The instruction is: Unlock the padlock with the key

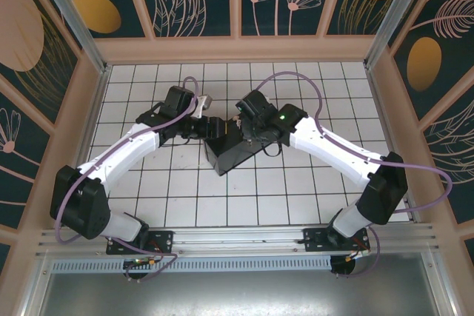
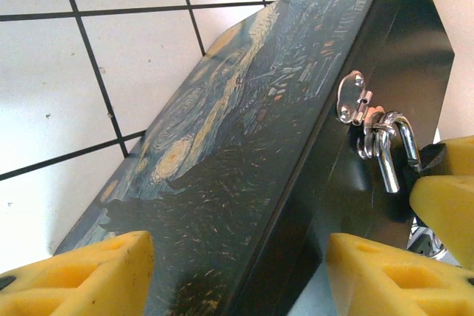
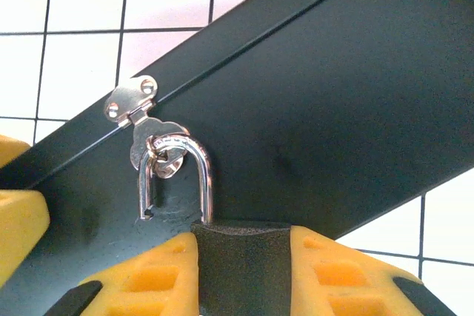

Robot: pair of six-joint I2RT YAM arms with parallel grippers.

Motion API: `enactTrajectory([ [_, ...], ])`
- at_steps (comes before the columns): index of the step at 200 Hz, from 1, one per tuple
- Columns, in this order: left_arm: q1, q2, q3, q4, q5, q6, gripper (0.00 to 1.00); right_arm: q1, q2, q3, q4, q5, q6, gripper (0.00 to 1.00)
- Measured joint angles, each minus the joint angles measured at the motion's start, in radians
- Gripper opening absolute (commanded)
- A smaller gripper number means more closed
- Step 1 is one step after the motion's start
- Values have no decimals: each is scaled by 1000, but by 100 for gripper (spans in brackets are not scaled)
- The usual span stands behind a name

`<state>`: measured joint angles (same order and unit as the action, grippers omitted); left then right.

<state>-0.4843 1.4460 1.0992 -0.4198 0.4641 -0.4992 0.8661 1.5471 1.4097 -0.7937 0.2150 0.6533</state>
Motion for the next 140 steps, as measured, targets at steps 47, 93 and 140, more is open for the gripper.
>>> enactTrajectory([
  [47,-9,0,0,-3,-4,-3,63,6,-34,-36,73,-11,243,5],
  [93,-33,-6,0,-4,-24,-8,64,16,-57,-76,136,-14,375,18],
  [140,-34,-6,12,-11,-23,-8,65,16,-43,-27,84,-11,331,38],
])
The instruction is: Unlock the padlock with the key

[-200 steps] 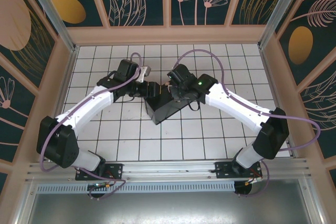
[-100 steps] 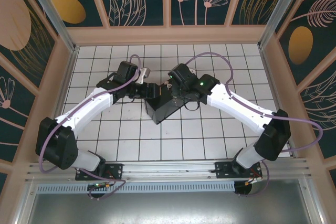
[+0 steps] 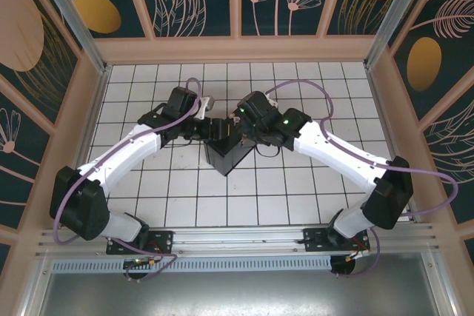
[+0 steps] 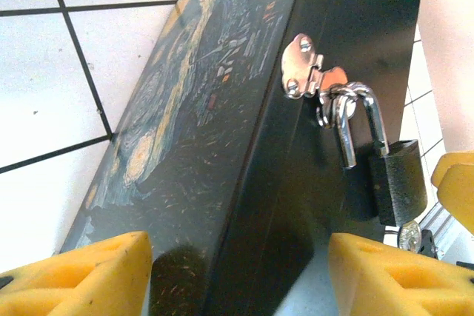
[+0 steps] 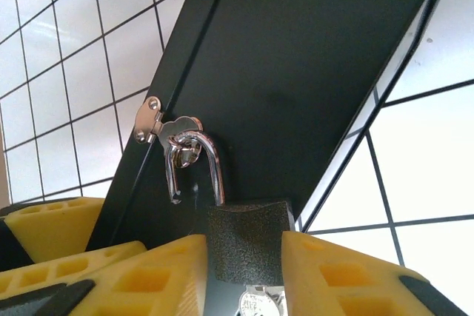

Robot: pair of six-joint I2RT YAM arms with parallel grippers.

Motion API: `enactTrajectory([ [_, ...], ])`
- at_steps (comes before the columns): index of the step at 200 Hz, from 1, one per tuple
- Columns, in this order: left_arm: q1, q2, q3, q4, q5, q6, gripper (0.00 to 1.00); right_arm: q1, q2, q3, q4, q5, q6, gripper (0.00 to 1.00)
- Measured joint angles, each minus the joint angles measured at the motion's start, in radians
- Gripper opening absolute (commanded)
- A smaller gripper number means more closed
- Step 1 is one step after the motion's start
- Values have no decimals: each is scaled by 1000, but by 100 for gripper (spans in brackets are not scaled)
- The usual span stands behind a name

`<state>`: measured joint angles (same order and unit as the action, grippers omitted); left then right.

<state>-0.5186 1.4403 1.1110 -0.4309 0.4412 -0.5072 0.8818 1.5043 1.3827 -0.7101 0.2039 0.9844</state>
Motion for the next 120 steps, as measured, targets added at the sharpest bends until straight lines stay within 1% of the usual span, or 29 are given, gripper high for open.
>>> enactTrajectory([
  [25,0,0,10,0,0,1,65,-3,47,86,-61,6,-63,41],
  [59,0,0,13,0,0,1,65,-13,148,211,-137,10,-146,42],
  [83,-2,0,13,0,-3,1,65,-19,187,233,-177,10,-180,42],
  [120,-2,0,15,-2,-5,1,65,-24,195,239,-216,16,-198,42],
])
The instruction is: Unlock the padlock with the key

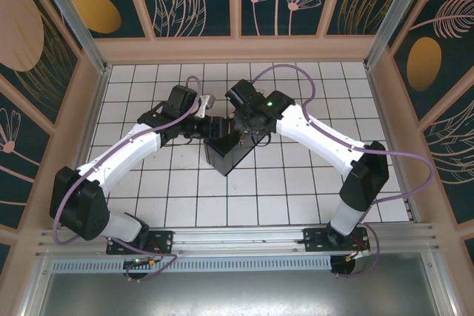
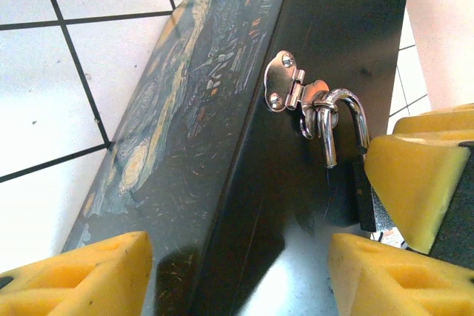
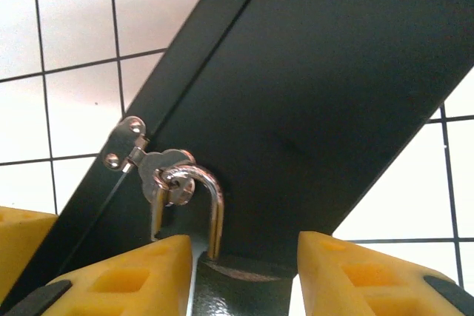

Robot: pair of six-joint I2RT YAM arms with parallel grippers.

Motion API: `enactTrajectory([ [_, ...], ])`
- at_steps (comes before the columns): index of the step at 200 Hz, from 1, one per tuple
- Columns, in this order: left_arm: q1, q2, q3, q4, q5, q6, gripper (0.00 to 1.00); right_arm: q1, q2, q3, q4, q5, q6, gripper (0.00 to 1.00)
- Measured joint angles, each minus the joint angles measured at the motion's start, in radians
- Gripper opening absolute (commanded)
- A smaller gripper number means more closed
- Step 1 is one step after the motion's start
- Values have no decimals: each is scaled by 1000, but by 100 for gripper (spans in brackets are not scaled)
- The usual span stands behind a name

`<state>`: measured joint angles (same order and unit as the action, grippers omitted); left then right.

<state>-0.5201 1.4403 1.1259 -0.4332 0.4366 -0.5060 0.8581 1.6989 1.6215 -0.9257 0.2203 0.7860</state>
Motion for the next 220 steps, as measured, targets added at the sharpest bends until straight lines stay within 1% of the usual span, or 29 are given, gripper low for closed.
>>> enactTrajectory([
  [19,0,0,0,-5,-1,0,65,0,0,0,-7,-1,-1,45],
  [36,0,0,0,-6,-3,0,65,2,0,0,-15,-2,0,45],
  [78,0,0,2,-6,-3,0,65,8,0,-13,-13,-9,8,41],
  [92,0,0,6,-9,-3,0,64,8,0,-21,-9,-11,9,38],
  [111,0,0,11,-10,-2,0,64,8,-2,-23,-4,-11,19,29],
  [151,0,0,13,-14,-2,0,63,2,-29,-54,30,-11,69,22],
  [186,0,-8,5,-10,2,-1,63,-10,-74,-95,78,-29,112,19],
  [195,0,-19,-6,-3,2,-4,63,-12,-74,-95,84,-31,121,19],
  [202,1,-29,-17,6,3,-8,63,-13,-74,-94,93,-33,127,21],
  [220,2,-51,-34,10,5,-16,64,-13,-63,-79,97,-43,133,32],
])
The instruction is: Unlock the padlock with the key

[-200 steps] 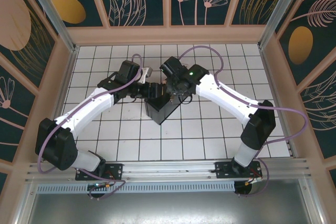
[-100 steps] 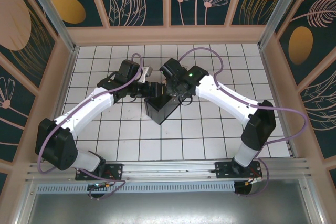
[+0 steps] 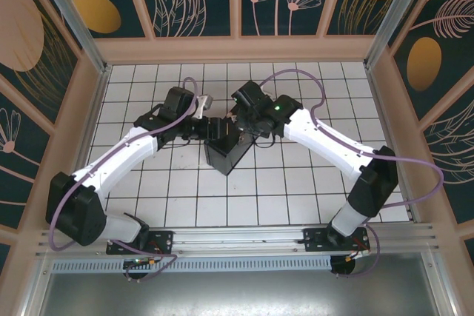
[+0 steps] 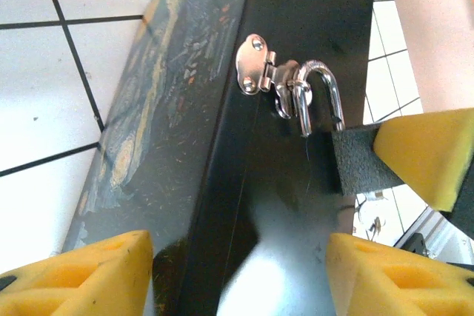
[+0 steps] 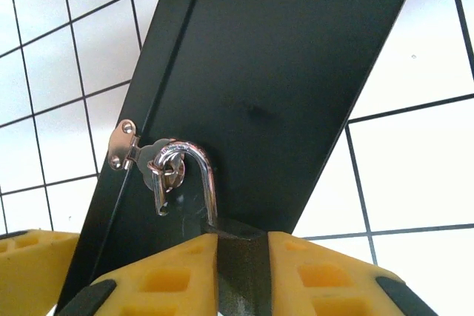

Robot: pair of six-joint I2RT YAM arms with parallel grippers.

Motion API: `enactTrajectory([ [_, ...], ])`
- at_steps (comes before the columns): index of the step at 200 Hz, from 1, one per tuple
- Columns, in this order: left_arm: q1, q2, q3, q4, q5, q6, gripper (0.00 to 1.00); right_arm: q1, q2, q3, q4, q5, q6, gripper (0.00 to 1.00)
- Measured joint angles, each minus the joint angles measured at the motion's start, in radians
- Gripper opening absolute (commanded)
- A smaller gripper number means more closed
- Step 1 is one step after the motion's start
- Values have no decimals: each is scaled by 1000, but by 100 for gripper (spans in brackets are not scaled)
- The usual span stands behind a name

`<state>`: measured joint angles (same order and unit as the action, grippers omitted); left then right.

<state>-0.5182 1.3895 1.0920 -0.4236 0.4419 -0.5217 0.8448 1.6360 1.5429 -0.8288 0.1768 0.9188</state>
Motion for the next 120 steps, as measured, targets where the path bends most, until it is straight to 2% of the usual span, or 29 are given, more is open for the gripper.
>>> enactTrajectory([
  [12,0,-7,-1,0,3,0,64,0,20,16,-8,-4,2,40],
  [29,0,-10,-1,0,5,0,64,0,46,29,-21,-6,-12,43],
  [120,0,7,34,-16,-2,16,64,0,161,200,-174,-7,-89,41],
])
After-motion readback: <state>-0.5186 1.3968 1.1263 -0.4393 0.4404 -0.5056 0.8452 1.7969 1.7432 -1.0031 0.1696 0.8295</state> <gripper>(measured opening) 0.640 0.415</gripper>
